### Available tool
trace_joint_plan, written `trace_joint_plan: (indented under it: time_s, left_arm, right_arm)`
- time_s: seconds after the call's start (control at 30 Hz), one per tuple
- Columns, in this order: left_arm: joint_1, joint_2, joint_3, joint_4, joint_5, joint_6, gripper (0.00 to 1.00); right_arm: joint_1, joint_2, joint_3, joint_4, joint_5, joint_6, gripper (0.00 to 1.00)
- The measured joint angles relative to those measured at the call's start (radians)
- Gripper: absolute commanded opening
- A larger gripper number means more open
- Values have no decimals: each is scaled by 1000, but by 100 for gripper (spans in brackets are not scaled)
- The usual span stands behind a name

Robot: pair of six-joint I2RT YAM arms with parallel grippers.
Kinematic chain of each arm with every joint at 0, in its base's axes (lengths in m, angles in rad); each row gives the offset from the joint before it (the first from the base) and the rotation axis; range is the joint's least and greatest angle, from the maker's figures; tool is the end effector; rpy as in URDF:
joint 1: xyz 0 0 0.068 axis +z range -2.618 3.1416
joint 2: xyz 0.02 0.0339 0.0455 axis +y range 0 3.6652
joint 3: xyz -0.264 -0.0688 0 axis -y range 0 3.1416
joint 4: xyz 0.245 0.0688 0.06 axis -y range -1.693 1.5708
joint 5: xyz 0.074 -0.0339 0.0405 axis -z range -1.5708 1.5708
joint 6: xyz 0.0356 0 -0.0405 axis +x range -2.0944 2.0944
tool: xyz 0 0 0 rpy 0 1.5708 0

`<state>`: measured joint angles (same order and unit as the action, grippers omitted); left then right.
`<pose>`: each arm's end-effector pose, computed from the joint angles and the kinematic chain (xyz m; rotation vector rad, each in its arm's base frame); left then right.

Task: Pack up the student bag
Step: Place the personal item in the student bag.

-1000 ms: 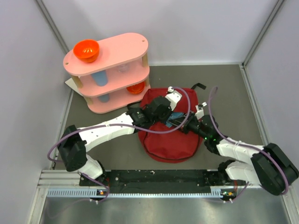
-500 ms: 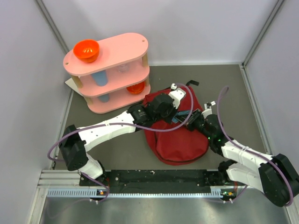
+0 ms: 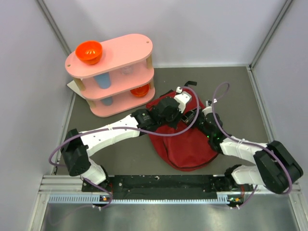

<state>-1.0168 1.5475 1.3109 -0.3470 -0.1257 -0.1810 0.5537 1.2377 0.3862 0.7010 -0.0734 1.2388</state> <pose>0.1918 -0.3015 0.3181 0.8252 2.0420 -0.5532 0.2100 0.1329 0.2018 0.5910 1.8386 1.3404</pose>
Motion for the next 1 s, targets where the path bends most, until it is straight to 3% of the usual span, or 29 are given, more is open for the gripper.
trace_joint_plan:
  time_s: [0.43,0.57,0.77,1.0]
  left_arm:
    - [4,0,0,-3,-61,0,0]
    - [6,0,0,2,-79,-3,0]
    - [6,-5,0,5,-103,-12,0]
    - [-5,-35,-16,16,-109,-49,0]
  right_arm:
    - [87,303,67,294,121,-71,6]
    - [92,344,96,323,139,-93,27]
    - [92,329,91,292,179,-122,50]
    - [92,119,39,44,207,-187,62]
